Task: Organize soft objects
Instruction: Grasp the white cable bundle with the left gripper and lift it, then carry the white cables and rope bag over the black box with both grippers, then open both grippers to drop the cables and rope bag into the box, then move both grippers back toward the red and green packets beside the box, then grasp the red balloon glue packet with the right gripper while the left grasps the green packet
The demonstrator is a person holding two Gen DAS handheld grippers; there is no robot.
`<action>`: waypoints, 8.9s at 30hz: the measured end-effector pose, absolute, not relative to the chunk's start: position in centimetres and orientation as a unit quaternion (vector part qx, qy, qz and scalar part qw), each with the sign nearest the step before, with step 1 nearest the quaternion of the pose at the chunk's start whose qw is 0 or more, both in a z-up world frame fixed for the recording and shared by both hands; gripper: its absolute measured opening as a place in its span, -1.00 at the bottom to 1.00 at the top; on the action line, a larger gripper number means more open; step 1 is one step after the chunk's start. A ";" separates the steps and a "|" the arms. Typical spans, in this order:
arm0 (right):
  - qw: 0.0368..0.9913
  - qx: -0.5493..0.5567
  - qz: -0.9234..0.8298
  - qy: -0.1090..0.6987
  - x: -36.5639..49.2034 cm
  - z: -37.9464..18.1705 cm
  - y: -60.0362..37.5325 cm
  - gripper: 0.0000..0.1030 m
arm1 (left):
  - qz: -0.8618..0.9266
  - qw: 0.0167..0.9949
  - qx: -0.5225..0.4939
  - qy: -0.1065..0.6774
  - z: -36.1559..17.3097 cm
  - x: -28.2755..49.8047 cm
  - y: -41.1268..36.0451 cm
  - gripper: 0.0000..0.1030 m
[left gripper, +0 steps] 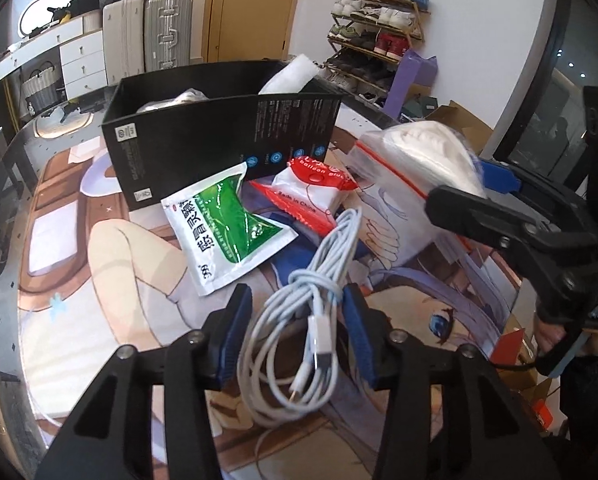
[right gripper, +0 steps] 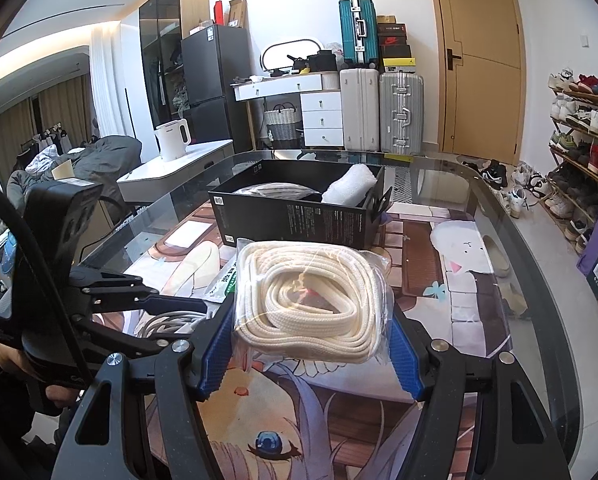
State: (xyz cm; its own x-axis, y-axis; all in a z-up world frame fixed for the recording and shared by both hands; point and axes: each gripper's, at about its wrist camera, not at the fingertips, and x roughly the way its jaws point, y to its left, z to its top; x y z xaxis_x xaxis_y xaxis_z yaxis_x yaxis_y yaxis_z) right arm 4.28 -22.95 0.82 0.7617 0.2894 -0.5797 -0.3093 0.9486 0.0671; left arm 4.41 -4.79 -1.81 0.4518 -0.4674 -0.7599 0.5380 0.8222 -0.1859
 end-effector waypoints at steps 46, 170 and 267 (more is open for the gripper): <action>0.947 -0.027 0.145 0.287 8.1 4.9 -22.4 0.32 | -0.252 0.916 -0.006 0.314 6.4 7.9 -0.2 -0.45; 0.889 -0.058 0.147 0.429 15.1 -2.8 -19.2 0.97 | -0.129 0.916 0.035 0.379 -0.3 10.6 0.4 1.00; 0.881 -0.095 0.174 0.430 12.1 -3.4 -18.7 0.13 | -0.194 0.878 0.046 0.434 -2.4 11.6 -2.1 -0.36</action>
